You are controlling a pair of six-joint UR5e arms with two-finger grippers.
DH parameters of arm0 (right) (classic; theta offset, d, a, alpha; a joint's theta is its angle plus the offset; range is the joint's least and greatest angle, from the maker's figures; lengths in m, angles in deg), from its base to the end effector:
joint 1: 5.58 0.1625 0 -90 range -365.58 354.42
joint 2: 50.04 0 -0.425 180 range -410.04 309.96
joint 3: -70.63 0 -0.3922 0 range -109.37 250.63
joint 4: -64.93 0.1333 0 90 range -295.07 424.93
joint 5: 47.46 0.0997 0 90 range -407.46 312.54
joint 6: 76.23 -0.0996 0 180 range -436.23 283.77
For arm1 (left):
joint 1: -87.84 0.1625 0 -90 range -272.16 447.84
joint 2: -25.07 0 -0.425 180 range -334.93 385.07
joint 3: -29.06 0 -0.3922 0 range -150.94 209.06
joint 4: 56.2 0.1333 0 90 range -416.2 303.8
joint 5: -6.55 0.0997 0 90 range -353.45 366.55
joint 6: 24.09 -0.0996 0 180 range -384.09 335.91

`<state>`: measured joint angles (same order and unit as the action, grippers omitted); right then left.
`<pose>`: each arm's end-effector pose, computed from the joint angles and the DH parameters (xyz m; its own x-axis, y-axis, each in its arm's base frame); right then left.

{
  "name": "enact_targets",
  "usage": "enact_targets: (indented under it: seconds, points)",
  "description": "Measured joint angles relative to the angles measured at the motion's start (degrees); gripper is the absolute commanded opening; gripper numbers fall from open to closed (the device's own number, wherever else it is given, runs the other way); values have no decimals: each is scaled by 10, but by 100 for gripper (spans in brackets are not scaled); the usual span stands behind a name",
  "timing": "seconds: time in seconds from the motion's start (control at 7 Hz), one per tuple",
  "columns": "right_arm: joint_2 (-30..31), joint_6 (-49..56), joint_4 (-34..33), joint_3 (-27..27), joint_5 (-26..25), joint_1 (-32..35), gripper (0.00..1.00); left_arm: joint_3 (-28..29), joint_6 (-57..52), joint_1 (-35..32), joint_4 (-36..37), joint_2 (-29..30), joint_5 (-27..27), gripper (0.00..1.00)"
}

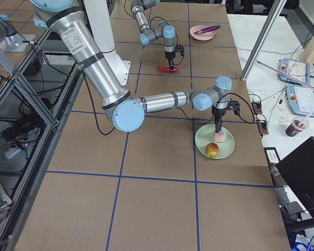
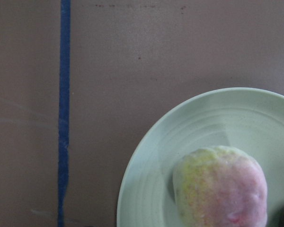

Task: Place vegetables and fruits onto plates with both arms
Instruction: 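Lower the chili onto the pink plate while the right gripper releases the peach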

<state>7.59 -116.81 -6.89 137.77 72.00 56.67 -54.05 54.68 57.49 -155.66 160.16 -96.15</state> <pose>-0.2713 -0.6967 0.4871 0.7726 0.0482 0.6330 -0.1189 0.9905 0.0696 0.5894 -0.4742 0.2118 0.6388 -0.1539 -0.7538 0.2327 0.9725 -0.0013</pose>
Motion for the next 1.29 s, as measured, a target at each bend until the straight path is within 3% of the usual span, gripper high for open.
enact_targets:
  seconds: [0.29, 0.57, 1.14, 1.29]
  points:
    - [26, -2, -3, 42, 25, 0, 100, -43, -40, -72, -4, -48, -4, 0]
    - [74, -2, -1, 105, 51, 0, 100, -44, -58, -161, -5, -95, -7, 0]
    - [111, -33, 1, 162, 70, -4, 100, 104, -67, -277, -45, -112, -43, 3]
    - [112, -43, 2, 169, 71, -7, 100, 144, -70, -286, -75, -111, -45, 24]
